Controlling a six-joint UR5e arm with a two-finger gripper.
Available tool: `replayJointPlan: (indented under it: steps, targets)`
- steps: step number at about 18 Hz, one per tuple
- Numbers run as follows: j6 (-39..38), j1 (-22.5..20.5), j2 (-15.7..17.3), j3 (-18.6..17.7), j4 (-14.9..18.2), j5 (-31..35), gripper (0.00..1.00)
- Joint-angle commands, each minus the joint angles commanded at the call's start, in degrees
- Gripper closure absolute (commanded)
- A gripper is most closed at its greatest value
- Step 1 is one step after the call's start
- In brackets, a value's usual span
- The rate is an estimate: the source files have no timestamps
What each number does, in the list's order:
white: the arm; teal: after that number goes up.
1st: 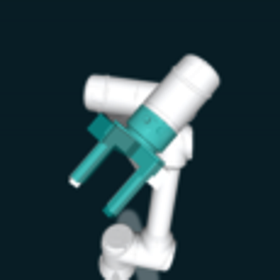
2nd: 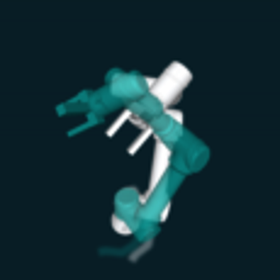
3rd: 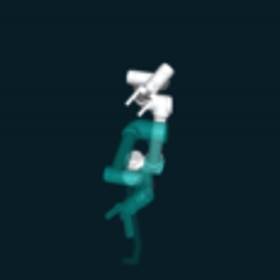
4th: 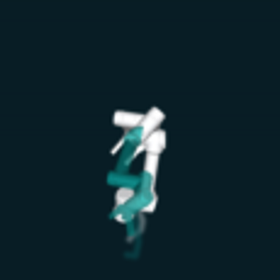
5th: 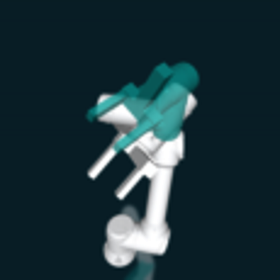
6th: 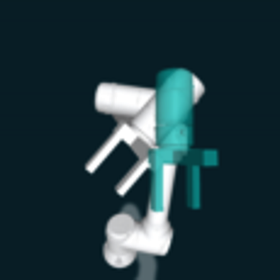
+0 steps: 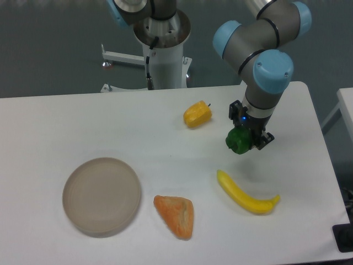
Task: Place the green pepper on the plate
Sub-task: 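Lift the held green pepper and carry it toward the clear plate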
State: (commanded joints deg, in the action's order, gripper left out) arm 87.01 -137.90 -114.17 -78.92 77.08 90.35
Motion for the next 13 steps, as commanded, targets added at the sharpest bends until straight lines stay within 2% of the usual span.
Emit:
replayJointPlan:
  steps: [5, 7, 9, 10, 13]
  targets:
    - [-0.8, 0.4, 0.0, 0.4, 0.1, -0.3, 0.99]
    - [-2.8, 2.1, 0.2, -0.3, 0.1, -0.2, 1.00]
    - [-9.4, 4.3, 0.1, 0.4, -0.2, -0.3, 1.00]
    - [-13.3, 6.7, 0.3, 0.1, -0.9, -0.3, 1.00]
    - [-17.9, 11.5, 0.4, -0.4, -1.1, -0.4, 1.00]
